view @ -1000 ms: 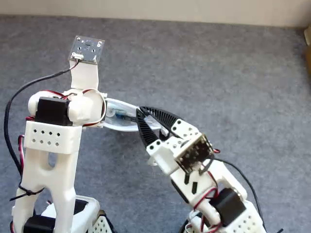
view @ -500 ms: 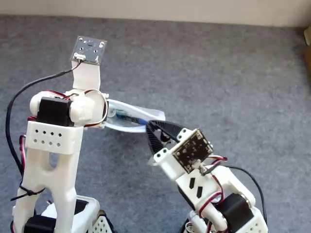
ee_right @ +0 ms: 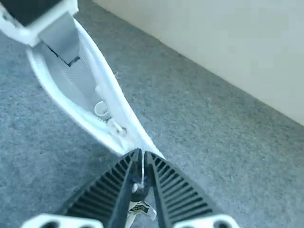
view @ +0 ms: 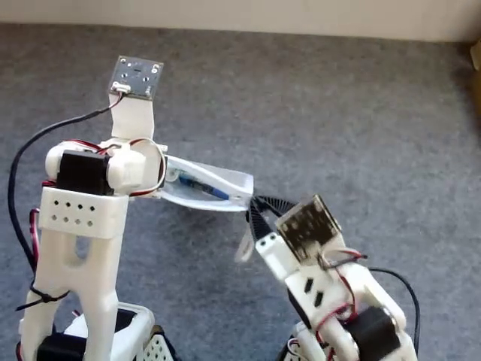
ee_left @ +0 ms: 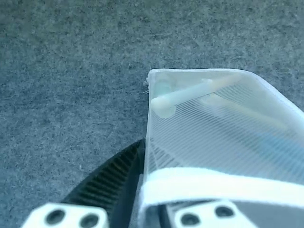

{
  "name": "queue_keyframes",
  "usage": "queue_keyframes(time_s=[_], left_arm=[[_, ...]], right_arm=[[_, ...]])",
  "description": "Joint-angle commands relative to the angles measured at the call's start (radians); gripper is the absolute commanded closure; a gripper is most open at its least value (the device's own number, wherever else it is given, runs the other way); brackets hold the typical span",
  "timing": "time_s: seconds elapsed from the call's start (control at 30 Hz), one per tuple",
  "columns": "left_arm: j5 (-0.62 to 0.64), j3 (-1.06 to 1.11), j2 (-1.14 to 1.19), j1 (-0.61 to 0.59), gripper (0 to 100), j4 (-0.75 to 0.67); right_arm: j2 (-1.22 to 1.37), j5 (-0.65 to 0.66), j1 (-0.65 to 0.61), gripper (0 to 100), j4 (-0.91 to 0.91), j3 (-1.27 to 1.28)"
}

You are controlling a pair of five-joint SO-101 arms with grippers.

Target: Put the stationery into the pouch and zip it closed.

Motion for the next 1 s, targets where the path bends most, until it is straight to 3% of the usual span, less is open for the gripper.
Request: queue_keyframes(time_s=[0.0, 0.23, 0.4, 0.53, 0.63, 0.97], left_arm=[[0.009, 0.008, -0.005, -0.022, 99, -0.031], [0.009, 0.008, -0.005, -0.024, 99, -0.028], [0.009, 0.008, -0.005, -0.024, 99, -0.029], [0.009, 0.008, -0.005, -0.024, 99, -0.029], [0.009, 0.008, -0.005, -0.024, 99, -0.029], [0.009, 0.008, -0.005, -0.022, 99, -0.029]], right_arm=[[-0.202, 0.005, 0.013, 99.0, 0.002, 0.094], [-0.147, 0.005, 0.013, 98.5, -0.125, 0.232], [-0.199, 0.005, 0.008, 95.8, -0.059, 0.228], [-0.199, 0.005, 0.007, 83.4, -0.053, 0.231], [-0.199, -0.064, -0.019, 77.7, -0.058, 0.236], [-0.2, -0.1, -0.076, 77.4, 0.067, 0.166]])
